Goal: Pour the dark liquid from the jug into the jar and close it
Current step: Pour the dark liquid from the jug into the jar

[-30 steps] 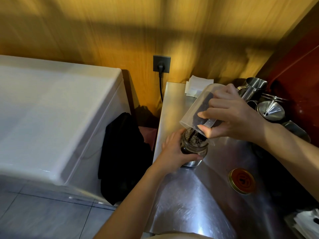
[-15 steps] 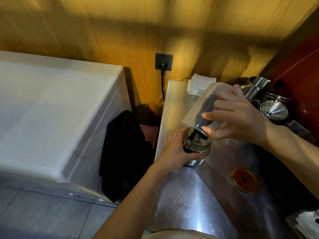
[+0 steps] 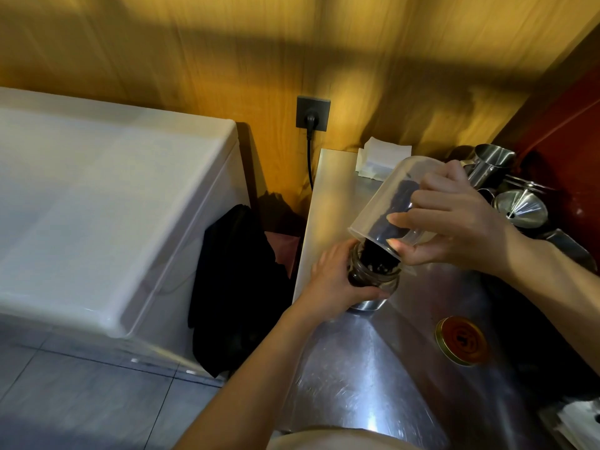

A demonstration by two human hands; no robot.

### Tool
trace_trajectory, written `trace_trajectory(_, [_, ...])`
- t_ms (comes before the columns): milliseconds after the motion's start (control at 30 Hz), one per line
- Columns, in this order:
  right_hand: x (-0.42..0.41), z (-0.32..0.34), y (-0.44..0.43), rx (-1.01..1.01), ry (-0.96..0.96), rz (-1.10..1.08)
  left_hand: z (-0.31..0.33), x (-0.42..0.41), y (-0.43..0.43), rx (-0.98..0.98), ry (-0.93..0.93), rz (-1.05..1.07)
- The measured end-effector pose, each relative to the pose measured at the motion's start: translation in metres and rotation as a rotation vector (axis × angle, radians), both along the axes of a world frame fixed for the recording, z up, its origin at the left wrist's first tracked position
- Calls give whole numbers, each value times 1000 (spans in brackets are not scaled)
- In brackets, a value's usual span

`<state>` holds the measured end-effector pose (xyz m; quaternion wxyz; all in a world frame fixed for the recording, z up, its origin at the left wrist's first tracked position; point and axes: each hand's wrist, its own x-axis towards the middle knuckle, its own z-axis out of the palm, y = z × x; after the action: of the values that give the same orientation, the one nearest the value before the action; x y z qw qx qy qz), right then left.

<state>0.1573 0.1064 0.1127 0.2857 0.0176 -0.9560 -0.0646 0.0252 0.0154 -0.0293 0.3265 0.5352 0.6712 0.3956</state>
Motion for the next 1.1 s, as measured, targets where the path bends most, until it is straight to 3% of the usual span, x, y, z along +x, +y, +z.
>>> trace_trajectory(1100, [9,-5,6,72,-25,36,5,3,-4,-10,-23,16])
